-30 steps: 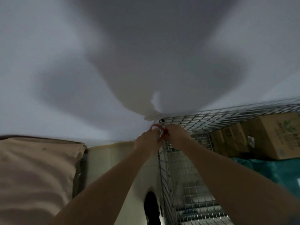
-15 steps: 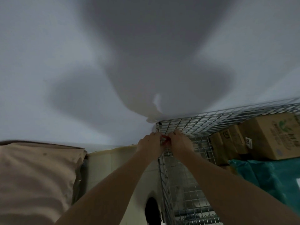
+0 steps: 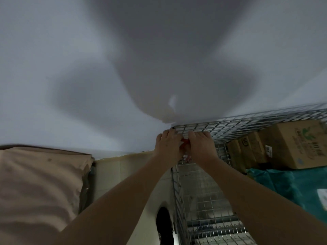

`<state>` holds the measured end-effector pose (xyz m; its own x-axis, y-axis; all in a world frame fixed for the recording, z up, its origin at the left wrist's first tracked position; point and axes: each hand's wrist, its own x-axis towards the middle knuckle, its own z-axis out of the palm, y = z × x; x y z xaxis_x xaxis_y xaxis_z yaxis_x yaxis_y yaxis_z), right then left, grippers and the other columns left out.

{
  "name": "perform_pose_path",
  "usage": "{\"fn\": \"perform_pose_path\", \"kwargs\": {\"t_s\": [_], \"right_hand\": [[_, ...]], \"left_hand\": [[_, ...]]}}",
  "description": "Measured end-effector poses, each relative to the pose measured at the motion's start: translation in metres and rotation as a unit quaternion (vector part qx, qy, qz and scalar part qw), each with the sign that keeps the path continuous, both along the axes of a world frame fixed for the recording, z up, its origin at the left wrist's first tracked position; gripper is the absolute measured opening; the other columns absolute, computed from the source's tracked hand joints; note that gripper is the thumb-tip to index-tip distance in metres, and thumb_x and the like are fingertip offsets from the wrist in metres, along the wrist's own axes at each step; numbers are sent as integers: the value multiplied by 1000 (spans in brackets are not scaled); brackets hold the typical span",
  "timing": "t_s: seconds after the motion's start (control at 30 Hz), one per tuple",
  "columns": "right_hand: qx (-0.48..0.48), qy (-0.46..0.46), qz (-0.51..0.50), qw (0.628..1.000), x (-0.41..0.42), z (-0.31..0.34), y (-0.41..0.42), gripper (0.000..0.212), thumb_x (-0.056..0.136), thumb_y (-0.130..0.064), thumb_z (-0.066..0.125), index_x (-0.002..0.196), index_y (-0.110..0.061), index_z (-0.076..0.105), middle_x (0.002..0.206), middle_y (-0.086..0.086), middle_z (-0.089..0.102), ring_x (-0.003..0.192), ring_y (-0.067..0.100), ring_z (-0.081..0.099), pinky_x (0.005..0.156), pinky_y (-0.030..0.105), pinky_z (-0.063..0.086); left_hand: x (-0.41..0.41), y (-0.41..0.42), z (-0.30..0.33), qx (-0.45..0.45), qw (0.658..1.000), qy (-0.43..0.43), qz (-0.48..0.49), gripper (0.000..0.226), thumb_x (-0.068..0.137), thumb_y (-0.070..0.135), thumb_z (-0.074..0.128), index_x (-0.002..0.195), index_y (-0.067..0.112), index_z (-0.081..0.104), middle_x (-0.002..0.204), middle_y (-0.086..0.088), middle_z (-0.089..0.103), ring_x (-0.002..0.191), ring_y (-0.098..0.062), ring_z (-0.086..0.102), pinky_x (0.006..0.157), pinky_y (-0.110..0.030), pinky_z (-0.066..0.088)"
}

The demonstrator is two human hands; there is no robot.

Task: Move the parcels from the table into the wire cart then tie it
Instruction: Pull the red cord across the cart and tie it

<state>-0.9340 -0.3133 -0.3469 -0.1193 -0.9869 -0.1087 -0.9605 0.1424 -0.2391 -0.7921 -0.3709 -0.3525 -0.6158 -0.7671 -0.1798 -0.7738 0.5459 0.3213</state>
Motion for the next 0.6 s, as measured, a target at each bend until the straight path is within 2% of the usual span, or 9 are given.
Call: {"fn": "perform_pose_path", "kwargs": {"t_s": [0.07, 0.13, 0.2, 0.27, 0.33, 0.4, 0.47, 0.53, 0.6], "right_hand": [[-2, -65, -19, 998, -10, 25, 8, 18, 91, -21, 64, 87, -17, 47, 71, -2, 58, 65, 21, 55, 73, 35, 48], [11, -106, -45, 993, -23, 50, 18, 22, 96, -21, 59, 91, -21, 37, 66, -10, 47, 55, 9, 46, 51, 24, 35], [22, -117, -52, 992, -37, 74, 31, 20, 101, -23, 52, 94, -24, 33, 63, -11, 45, 49, 4, 43, 44, 22, 25], [27, -104, -32, 994, -52, 99, 48, 16, 103, -25, 47, 96, -25, 33, 62, -9, 47, 47, 7, 44, 42, 25, 25], [24, -91, -18, 995, -69, 127, 68, 9, 105, -27, 45, 101, -23, 38, 64, -6, 51, 48, 13, 47, 44, 29, 30], [14, -67, 1, 998, -89, 153, 93, 11, 107, -31, 42, 106, -20, 45, 69, -5, 55, 53, 16, 52, 47, 31, 38], [19, -31, 24, 999, -108, 179, 123, 17, 109, -37, 38, 103, -24, 46, 77, -4, 61, 60, 17, 58, 53, 32, 47], [31, -5, 31, 999, -128, 204, 155, 19, 109, -40, 36, 100, -28, 47, 80, -6, 61, 64, 15, 58, 57, 31, 46], [42, 17, 31, 999, -150, 228, 190, 17, 108, -39, 36, 102, -30, 48, 80, -8, 58, 65, 13, 55, 60, 31, 43]], "left_hand": [[-5, 2, 17, 6, 1000, 5, -26, 12, 95, 32, 54, 101, 26, 62, 117, 0, 65, 117, -23, 56, 108, -40, 34], [-7, 8, 38, 44, 999, 24, -22, 15, 101, 32, 47, 91, 27, 58, 104, -1, 70, 102, -22, 63, 105, -39, 39], [-7, 13, 60, 93, 995, 33, 3, 23, 105, 37, 42, 91, 26, 56, 92, -3, 70, 80, -21, 64, 81, -33, 50], [-8, 19, 83, 100, 995, 18, 1, 22, 105, 38, 40, 91, 28, 53, 89, 1, 65, 77, -19, 61, 67, -28, 42], [-6, 27, 111, 64, 998, 16, -4, 22, 105, 38, 37, 99, 28, 56, 87, 8, 60, 81, -19, 62, 67, -27, 38], [0, 39, 140, -5, 1000, 11, -5, 26, 106, 42, 33, 106, 29, 56, 87, 10, 58, 83, -19, 63, 69, -29, 38], [10, 57, 166, -75, 997, -30, -15, 20, 107, 42, 32, 98, 30, 46, 86, 7, 60, 75, -20, 60, 66, -31, 41], [19, 78, 192, -131, 988, -75, -23, 19, 107, 43, 33, 94, 30, 39, 80, 6, 57, 65, -19, 52, 60, -31, 43], [25, 105, 216, -166, 979, -114, -23, 23, 106, 47, 31, 98, 28, 41, 70, 7, 45, 59, -19, 46, 55, -30, 39]]}}
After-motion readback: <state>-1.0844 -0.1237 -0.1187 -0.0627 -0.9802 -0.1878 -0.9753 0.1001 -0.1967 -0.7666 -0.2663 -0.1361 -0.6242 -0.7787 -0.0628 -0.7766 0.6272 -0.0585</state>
